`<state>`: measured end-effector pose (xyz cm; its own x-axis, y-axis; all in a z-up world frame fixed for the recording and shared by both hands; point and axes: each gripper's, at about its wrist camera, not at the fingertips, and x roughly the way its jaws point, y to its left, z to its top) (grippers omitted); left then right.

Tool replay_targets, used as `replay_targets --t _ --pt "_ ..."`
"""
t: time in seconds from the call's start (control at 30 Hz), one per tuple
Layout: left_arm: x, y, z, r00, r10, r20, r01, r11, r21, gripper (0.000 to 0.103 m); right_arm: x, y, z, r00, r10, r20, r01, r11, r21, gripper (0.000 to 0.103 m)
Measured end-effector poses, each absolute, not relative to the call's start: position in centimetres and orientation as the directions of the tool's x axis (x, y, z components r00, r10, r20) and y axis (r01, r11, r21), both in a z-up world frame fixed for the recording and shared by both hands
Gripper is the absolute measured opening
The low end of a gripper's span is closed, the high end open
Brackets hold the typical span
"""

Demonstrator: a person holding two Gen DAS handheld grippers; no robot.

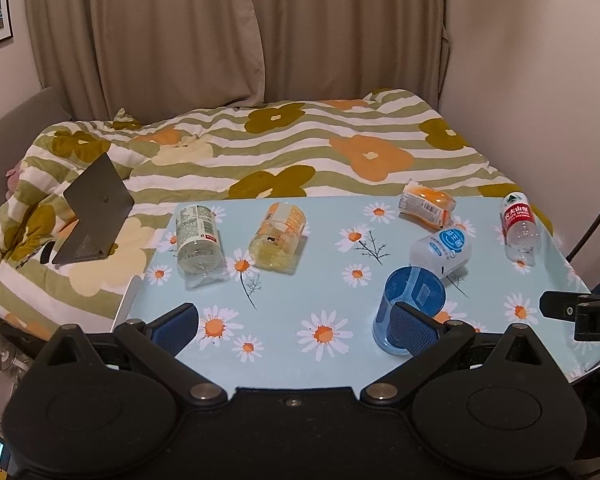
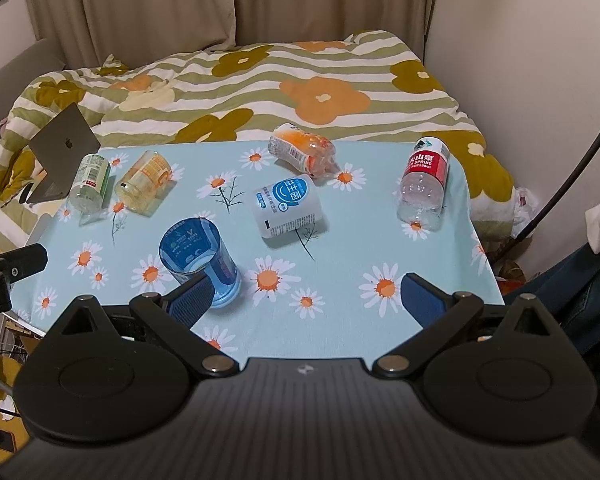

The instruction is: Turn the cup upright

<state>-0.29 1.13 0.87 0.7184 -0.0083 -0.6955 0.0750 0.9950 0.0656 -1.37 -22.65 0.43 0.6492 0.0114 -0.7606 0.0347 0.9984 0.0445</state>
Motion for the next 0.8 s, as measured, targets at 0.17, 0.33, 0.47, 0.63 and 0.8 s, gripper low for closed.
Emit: replay_targets --t 0.17,0.33,0.47,0.63,0.8 --pt "-0.23 1.10 0.86 0.722 -0.009 -0.692 0.078 0.995 0.069 0.103 -1.26 -22.59 0.40 0.649 0.007 -0.760 0.038 0.998 0.041 0.103" --pt "-0.11 0.96 0.82 0.724 -0.014 -0.690 0.086 0.994 0.070 0.103 -1.14 -22.64 0.35 0.648 0.003 -0.762 0.043 0.998 0.040 0.103" --pt "0.02 0.87 0.76 0.724 -0.017 -0.689 0.089 0.994 0.069 0.103 -1.06 -22.78 0.26 0.646 0.000 -0.763 0.046 0.998 0.039 0.103" --pt "0.05 0.83 0.74 0.725 -0.021 -0.688 0.093 0.993 0.068 0.103 -1.07 -22.76 0.30 0.647 -0.001 -0.763 0.047 0.998 0.038 0.103" --pt "0.11 0.66 0.74 0.728 -0.018 -0.686 0.097 0.992 0.077 0.103 -1.04 -23.06 0.13 0.647 -0.007 -0.762 0.054 0.998 0.037 0.103"
